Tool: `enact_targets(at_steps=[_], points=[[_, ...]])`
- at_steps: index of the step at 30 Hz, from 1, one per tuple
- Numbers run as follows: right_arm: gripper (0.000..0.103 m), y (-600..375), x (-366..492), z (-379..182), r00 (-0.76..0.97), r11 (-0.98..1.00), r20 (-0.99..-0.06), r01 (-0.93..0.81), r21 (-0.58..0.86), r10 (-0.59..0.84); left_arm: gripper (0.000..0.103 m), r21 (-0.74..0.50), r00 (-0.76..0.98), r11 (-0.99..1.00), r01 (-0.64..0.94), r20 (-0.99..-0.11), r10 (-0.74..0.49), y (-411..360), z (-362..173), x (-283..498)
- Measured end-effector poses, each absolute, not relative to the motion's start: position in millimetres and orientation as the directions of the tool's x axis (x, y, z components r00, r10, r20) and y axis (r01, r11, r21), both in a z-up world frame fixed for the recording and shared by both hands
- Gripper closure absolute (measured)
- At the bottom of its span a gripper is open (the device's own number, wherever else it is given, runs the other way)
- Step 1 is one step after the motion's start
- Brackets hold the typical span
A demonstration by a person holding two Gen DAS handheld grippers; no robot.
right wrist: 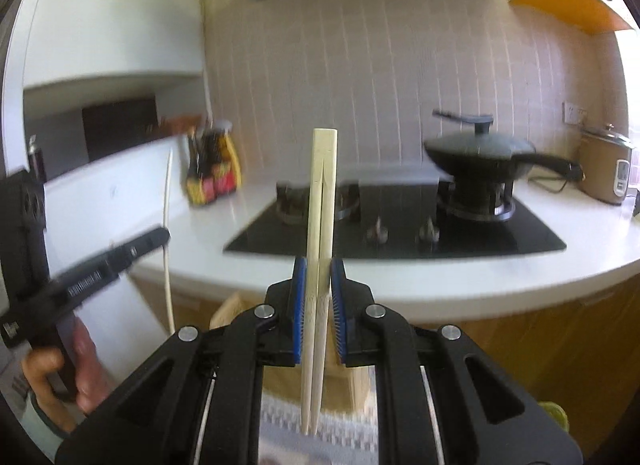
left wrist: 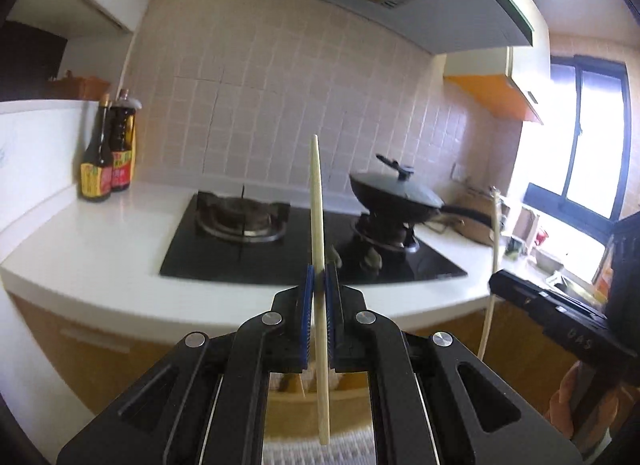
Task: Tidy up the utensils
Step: 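Lift the chopsticks and carry them over the yellow basket with both tools, then open both tools to drop the chopsticks into the basket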
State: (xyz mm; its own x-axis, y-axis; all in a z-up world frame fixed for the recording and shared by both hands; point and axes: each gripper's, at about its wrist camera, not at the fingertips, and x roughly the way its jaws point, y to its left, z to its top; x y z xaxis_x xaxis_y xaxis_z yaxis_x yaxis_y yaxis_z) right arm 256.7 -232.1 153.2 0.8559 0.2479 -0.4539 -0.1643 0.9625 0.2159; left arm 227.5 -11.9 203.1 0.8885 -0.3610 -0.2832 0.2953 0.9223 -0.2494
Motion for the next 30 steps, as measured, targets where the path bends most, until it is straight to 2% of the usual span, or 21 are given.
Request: enact_targets(at_steps=[4,9,20,25,26,27,28,29,30], points=[[0.092,-235,279,146,0.901,0.974,-0.395,-0.107,0.201,0.181,0.099,-0.216,0.909,0.928,0.303,-0.226,-0.35,-16,195,248],[0.092,-229,313,112,0.901,0.983,-0.411,-0.079,0.167,0.142,0.099,-0.155,0.934,0.947,0.282,-0.18,-0.308,-23,176,268],[0.092,-220,321,66,0.905,0.99,-0.411,-0.065,0.125,0.112,0.099,-0.167,0.943,0.952,0.255,-0.175,-0.283,-22,132,291],[0.091,-218,316,60,0.882,0.99,-0.453,-0.081,0.117,0.126,0.095,-0.156,0.944,0.954,0.256,-0.174,-0.281,-22,124,284],[0.086,-219,313,60,0.878,0.989,-0.46,-0.086,0.12,0.133,0.091,-0.155,0.945,0.955,0.252,-0.172,-0.277,-21,123,281],[0.075,-220,309,61,0.874,0.987,-0.465,-0.095,0.129,0.144,0.08,-0.16,0.945,0.955,0.25,-0.174,-0.276,-19,122,278],[0.07,-220,305,61,0.873,0.987,-0.465,-0.096,0.131,0.146,0.077,-0.166,0.946,0.955,0.246,-0.174,-0.274,-16,122,275],[0.058,-221,297,64,0.877,0.987,-0.459,-0.093,0.132,0.144,0.076,-0.171,0.946,0.955,0.243,-0.176,-0.272,-14,121,271],[0.055,-222,292,65,0.879,0.987,-0.455,-0.095,0.132,0.145,0.076,-0.174,0.944,0.954,0.245,-0.183,-0.276,-11,121,268]])
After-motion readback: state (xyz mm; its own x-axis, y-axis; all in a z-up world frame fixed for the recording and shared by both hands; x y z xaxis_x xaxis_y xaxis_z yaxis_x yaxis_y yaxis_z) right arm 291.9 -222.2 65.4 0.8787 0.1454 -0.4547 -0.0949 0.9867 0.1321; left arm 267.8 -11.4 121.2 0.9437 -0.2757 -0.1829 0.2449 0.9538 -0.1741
